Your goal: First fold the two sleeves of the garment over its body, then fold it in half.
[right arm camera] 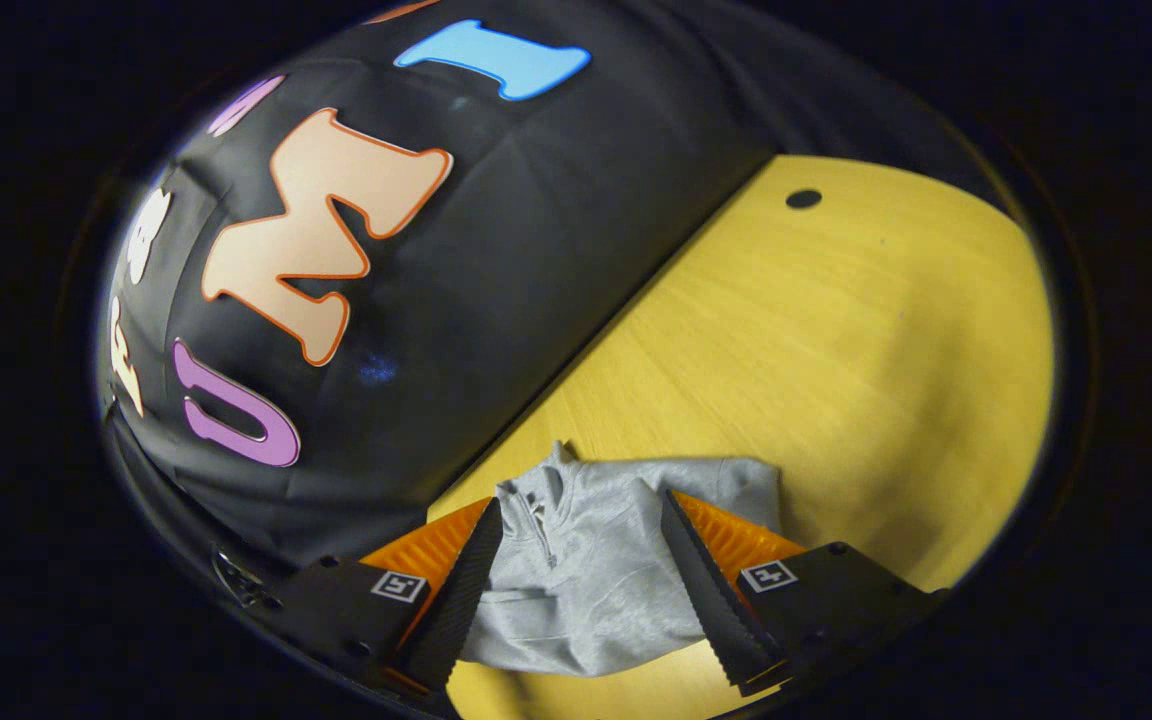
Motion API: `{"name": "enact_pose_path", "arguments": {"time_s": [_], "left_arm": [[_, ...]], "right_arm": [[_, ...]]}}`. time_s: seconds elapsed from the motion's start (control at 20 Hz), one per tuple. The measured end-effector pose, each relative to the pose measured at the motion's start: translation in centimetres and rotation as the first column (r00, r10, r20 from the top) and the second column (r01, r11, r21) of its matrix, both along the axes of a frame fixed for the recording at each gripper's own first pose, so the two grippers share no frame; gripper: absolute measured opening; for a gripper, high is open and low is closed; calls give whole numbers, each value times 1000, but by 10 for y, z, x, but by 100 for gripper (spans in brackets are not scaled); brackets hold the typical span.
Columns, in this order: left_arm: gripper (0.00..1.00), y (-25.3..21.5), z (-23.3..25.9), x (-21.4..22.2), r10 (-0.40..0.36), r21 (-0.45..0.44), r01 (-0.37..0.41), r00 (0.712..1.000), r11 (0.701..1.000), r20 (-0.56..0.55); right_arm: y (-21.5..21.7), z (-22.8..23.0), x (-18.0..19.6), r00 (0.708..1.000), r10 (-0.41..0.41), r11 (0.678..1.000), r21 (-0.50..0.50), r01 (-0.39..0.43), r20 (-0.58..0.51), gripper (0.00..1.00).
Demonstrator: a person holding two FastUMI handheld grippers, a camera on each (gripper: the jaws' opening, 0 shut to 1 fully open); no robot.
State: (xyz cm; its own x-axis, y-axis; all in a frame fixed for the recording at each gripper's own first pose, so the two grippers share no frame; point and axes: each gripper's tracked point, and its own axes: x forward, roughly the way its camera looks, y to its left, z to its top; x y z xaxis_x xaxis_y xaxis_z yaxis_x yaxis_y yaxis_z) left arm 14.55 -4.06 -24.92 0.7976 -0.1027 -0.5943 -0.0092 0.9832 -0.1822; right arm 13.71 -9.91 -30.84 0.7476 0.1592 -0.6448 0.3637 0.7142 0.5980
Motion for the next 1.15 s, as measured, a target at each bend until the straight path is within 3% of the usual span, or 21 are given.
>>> {"name": "enact_pose_path", "arguments": {"time_s": [0.05,0.2,0.5,0.65,0.7,0.75,0.8,0.95,1.15], "left_arm": [[96,0,16,2,-7,61,4,999,998,54],[96,-10,56,-12,-34,179,3,984,984,174],[95,-28,81,-78,-10,247,-52,970,968,243],[95,-25,90,-105,-10,280,-67,964,958,265],[95,-23,91,-110,-16,293,-66,963,954,269],[95,-22,94,-115,-26,303,-60,962,951,273],[95,-19,97,-121,-29,308,-60,961,949,275],[94,-13,106,-127,-54,313,-39,957,949,284],[93,-1,129,-131,-77,324,-34,943,945,323]], "right_arm": [[-8,7,-5,1000,11,999,-53,-10,25,98],[-26,34,-23,990,89,970,-234,-60,112,98],[-27,81,-65,926,308,840,-519,-157,219,98],[-16,98,-89,900,357,796,-586,-153,249,94],[-12,106,-97,892,369,785,-601,-149,260,98],[-8,112,-102,886,377,774,-617,-142,268,94],[-2,118,-108,881,386,765,-628,-139,274,98],[13,137,-123,859,411,728,-676,-109,305,98],[33,155,-137,848,415,718,-691,-82,330,98]]}}
